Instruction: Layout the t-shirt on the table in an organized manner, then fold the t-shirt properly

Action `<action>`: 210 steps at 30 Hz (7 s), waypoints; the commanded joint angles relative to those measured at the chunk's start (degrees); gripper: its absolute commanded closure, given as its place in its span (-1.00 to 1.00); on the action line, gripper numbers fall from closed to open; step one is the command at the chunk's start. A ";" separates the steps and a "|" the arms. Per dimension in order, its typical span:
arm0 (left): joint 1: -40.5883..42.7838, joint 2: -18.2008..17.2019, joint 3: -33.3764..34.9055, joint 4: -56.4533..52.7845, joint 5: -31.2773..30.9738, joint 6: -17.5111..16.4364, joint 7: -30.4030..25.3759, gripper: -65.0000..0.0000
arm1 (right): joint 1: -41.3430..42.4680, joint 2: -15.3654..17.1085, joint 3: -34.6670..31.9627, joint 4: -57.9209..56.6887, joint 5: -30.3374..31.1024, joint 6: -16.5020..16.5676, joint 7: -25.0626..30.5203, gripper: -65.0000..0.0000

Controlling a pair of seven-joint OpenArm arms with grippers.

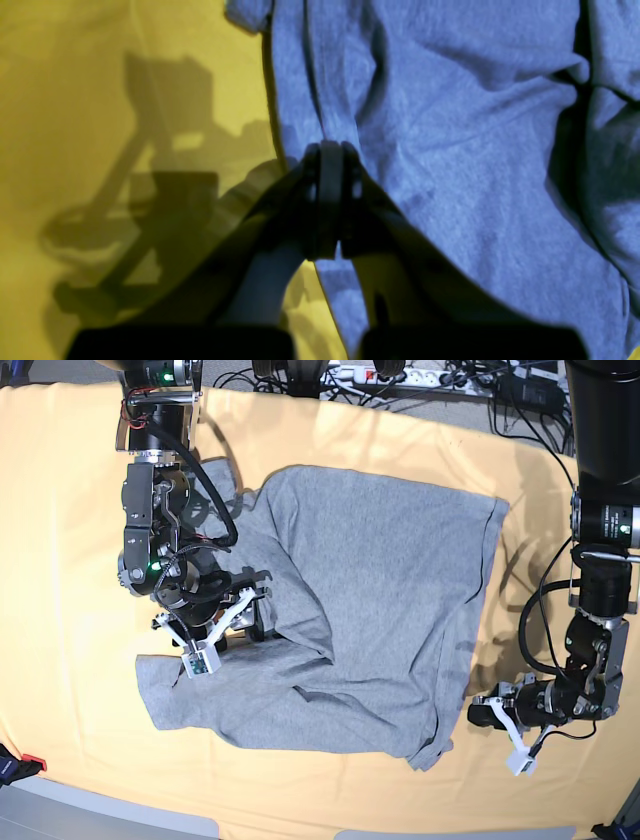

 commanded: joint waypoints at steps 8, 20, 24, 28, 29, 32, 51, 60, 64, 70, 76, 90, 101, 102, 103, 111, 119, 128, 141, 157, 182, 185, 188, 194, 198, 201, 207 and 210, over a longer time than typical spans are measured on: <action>-2.36 -0.57 -0.37 0.87 -0.94 -0.02 -1.01 1.00 | 1.31 -0.66 -0.09 -1.03 2.60 6.01 2.91 -0.15; -2.36 -0.57 -0.37 0.87 -0.94 -0.02 -0.98 1.00 | 6.03 -1.60 -0.20 -11.93 7.89 13.35 0.57 0.38; -2.36 -0.57 -0.37 0.87 -0.92 -0.02 -0.98 1.00 | 9.60 -1.55 -0.20 -11.67 8.46 16.41 -7.87 1.00; -2.36 -0.57 -0.37 0.87 -0.92 -0.02 -0.98 1.00 | 13.29 -0.37 -0.04 -8.83 8.50 16.41 -15.61 1.00; -2.34 -0.57 -0.37 0.87 -0.92 -0.02 -0.98 1.00 | 13.70 0.26 -0.02 -7.50 8.48 16.41 -16.26 1.00; -2.36 -0.57 -0.37 0.87 -0.92 -0.02 -0.98 1.00 | 13.94 3.04 -0.02 -3.06 8.44 14.91 -17.03 1.00; -2.34 -0.57 -0.37 0.87 -0.94 -0.04 -0.98 1.00 | 12.28 7.80 -0.04 1.27 22.05 15.91 -26.84 -0.16; -2.32 -0.57 -0.37 0.87 -0.94 0.00 -0.96 1.00 | 11.87 4.92 -0.11 1.25 35.08 16.41 -33.18 -0.16; -2.32 -0.57 -0.37 0.87 -0.92 0.00 -0.66 1.00 | 11.89 3.08 -0.09 1.25 28.39 16.41 -32.26 -0.16; -2.19 -0.57 -0.37 0.87 -0.92 -0.04 -0.09 1.00 | 10.91 2.71 -0.09 1.20 11.21 8.00 -26.77 -0.15; -2.19 -0.55 -0.37 0.87 -1.14 -0.24 0.04 1.00 | 8.11 2.71 -0.09 1.20 12.09 8.68 -27.23 0.17; -2.19 -0.57 -0.37 0.87 -1.14 -0.24 0.07 1.00 | 8.24 2.10 -0.09 1.31 37.31 16.41 -38.56 1.00; -2.19 -0.55 -0.37 0.87 -1.14 -0.26 -0.13 1.00 | 9.22 2.25 -0.09 1.31 41.59 16.41 -40.26 0.14; -2.19 -0.57 -0.37 0.87 -1.14 -0.24 -0.13 1.00 | 9.49 2.25 -0.09 1.31 41.48 16.41 -40.26 0.27; -2.19 -0.57 -0.37 0.87 -1.14 -0.24 -0.11 1.00 | 9.86 2.25 -0.09 1.31 41.44 16.41 -40.30 0.48; -2.19 -0.57 -0.37 0.87 -1.14 -0.24 0.09 1.00 | 12.39 2.40 0.07 1.31 33.24 16.41 -40.41 1.00; -2.19 -0.57 -0.37 0.87 -1.11 -0.24 0.09 1.00 | 12.09 3.26 0.07 1.31 24.70 16.41 -38.05 1.00; -2.19 -0.57 -0.37 0.87 -1.09 -0.22 0.04 1.00 | 12.94 5.77 0.22 1.31 27.87 15.93 -38.34 0.15; -2.19 -0.57 -0.37 0.87 -0.96 -0.26 0.07 1.00 | 12.79 8.50 7.87 1.18 22.80 16.41 -32.46 0.15; -2.21 -0.55 -0.37 0.87 -0.96 -0.24 0.04 1.00 | 6.82 6.80 2.14 1.18 3.85 15.67 -11.19 -0.09; -2.16 -0.57 -0.37 0.87 -2.10 -0.24 0.09 1.00 | 18.14 -4.39 1.07 1.18 15.47 16.41 -10.21 1.00; -2.19 -0.57 -0.37 0.87 -2.43 -0.24 0.07 1.00 | 18.43 -6.80 -3.17 1.18 10.73 16.41 -8.98 1.00; -2.16 -0.57 -0.37 0.87 -2.40 -0.24 0.09 1.00 | 18.40 -8.00 -9.35 1.16 6.91 16.41 -8.39 1.00; -2.16 -0.57 -0.37 0.87 -2.38 -0.24 0.07 1.00 | 18.45 -8.11 -24.20 1.18 -0.76 16.41 -8.39 0.24; -2.16 -0.57 -0.37 0.87 -2.40 -0.26 0.07 1.00 | 19.56 -8.11 -29.79 1.51 -5.55 13.38 -13.92 -0.35; -2.16 -0.57 -0.37 0.87 -2.38 -0.92 0.07 1.00 | 21.35 -8.07 -30.40 2.69 -3.45 9.75 -24.55 -0.33; -1.88 -0.61 -0.37 0.87 -2.36 -0.90 0.11 1.00 | 20.52 -5.18 -28.72 5.16 4.02 9.07 -30.47 -0.33; -1.53 -0.79 -0.37 0.87 -1.97 -0.90 0.04 1.00 | 18.49 -3.10 -27.43 5.16 4.00 8.90 -30.62 -0.33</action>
